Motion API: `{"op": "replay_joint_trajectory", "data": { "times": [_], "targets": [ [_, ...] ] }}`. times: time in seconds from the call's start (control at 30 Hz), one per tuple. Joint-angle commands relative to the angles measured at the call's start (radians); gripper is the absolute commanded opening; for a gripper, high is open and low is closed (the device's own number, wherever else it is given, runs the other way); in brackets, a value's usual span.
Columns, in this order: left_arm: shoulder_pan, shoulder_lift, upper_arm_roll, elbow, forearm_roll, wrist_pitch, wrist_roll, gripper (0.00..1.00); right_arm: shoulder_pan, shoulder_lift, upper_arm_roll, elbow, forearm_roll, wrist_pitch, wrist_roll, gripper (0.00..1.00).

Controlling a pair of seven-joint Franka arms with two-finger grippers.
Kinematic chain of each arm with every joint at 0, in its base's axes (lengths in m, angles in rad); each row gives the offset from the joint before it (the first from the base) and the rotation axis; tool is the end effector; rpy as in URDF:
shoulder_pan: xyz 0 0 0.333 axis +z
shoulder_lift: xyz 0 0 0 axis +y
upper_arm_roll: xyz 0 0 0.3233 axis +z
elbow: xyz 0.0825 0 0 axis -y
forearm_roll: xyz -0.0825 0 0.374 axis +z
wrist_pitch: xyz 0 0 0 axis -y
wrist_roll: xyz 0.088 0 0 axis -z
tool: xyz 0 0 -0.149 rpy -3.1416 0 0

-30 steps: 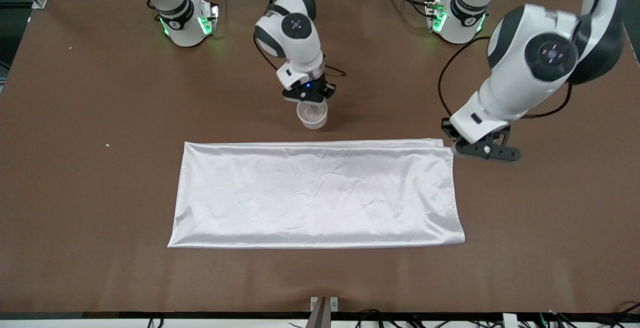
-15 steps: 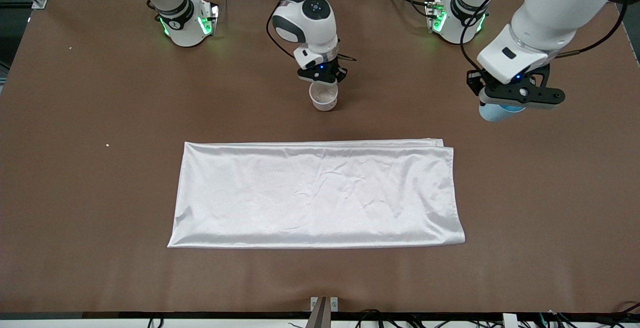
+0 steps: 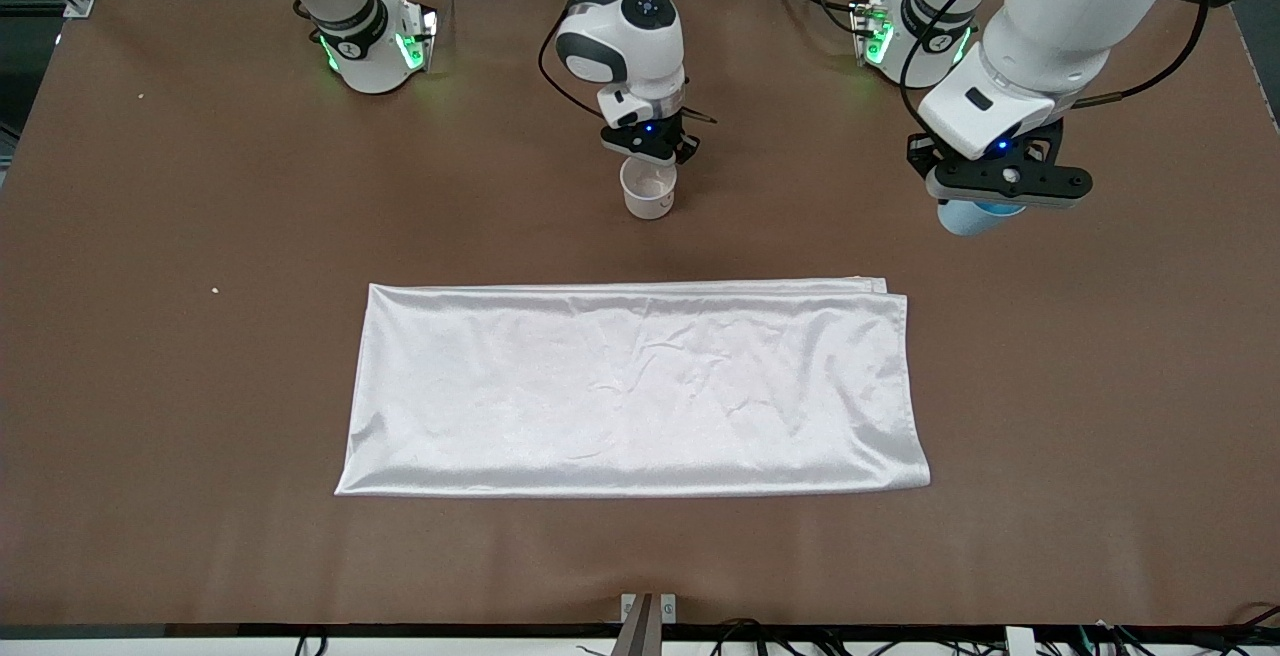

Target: Place blue cup into white mug on table

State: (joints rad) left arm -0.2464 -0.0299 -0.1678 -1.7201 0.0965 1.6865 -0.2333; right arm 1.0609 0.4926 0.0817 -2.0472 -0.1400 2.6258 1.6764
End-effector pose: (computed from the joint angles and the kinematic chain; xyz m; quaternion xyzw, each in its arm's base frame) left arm 0.5007 -0.2067 0.5471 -0.9941 0.0958 -0.0141 0.0484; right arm 0.2511 0.5515 0.1773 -0.9762 0.2114 -0.0250 0.0411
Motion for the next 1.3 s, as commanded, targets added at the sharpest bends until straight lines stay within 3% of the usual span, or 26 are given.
{"op": "replay_joint_trajectory", "data": {
  "times": [0.0,0.9,1.13,1.27],
  "targets": [
    [0.010,-0.013,-0.022,-0.004,0.023,-0.011,-0.018,0.00,0.018,0.009,-0.007,0.019,-0.026,-0.013,0.042,1.00],
    [-0.002,-0.012,-0.105,0.005,0.019,-0.027,-0.093,0.00,-0.018,-0.207,-0.008,0.064,-0.023,-0.265,-0.046,1.00],
    [0.003,-0.011,-0.173,0.005,0.019,-0.027,-0.158,0.00,-0.113,-0.221,-0.008,0.134,-0.018,-0.438,-0.205,1.00],
    [0.003,-0.005,-0.229,0.005,0.019,-0.027,-0.245,0.00,-0.209,-0.221,-0.008,0.147,-0.018,-0.469,-0.340,1.00]
  ]
}}
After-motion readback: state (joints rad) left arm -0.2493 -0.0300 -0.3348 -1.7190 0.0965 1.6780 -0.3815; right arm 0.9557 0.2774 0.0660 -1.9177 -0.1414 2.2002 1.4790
